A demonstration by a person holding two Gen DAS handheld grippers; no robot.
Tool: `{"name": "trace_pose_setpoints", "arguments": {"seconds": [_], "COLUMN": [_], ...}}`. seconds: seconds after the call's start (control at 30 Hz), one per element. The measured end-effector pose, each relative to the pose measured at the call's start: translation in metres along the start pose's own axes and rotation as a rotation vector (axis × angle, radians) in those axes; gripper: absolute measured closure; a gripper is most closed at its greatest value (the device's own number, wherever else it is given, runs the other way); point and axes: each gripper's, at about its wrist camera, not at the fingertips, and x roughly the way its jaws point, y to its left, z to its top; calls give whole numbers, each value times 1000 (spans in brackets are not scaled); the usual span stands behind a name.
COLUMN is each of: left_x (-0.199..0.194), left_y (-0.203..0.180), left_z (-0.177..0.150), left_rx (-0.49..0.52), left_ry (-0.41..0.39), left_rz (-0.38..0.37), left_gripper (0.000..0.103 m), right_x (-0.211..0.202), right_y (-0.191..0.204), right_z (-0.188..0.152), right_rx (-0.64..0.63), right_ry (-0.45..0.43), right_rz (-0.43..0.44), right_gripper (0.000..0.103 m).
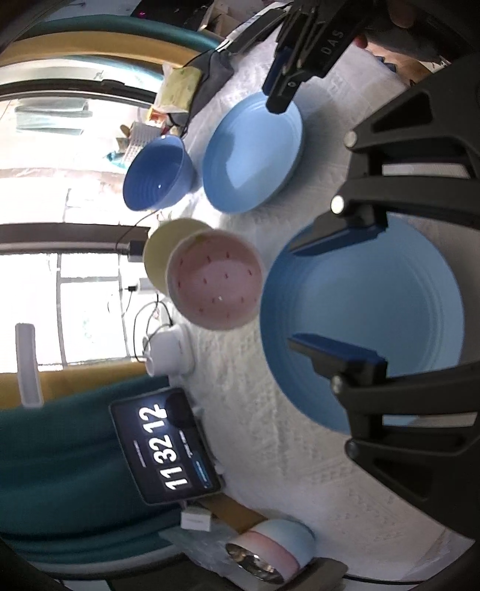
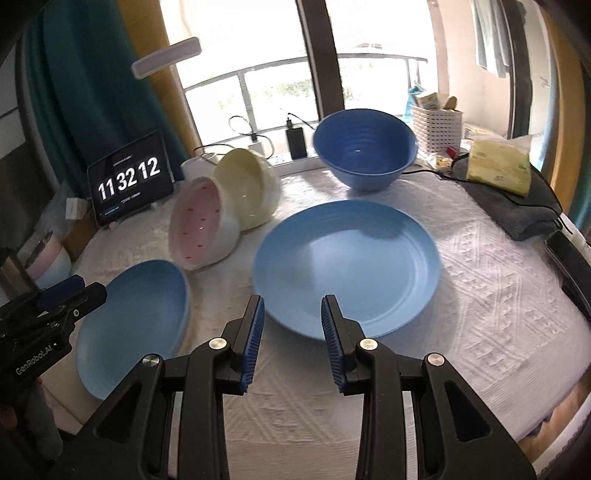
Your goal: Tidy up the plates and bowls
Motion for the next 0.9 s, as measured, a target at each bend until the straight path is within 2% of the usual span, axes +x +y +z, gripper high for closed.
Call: {"name": "trace_pose_setpoints", "arguments": {"seconds": [0.4,0.63,0.9], "left_x": [23,31,55], "left_y": [-41,-54,-65], "left_z": [20,32,40], "left_rx": [14,20,13], "left_ry": [21,-4,34], "left_rz": [-34,-46,-77], "left_gripper": [57,57,57], "right_x": [5,15,28], "right_y": [-44,-66,-84], "right_z": [10,17,26], "right_rx": [23,36,49], "right_ry": [2,1,-1], "right_rz": [-22,-35,-41], "right_gripper": [69,69,69]}}
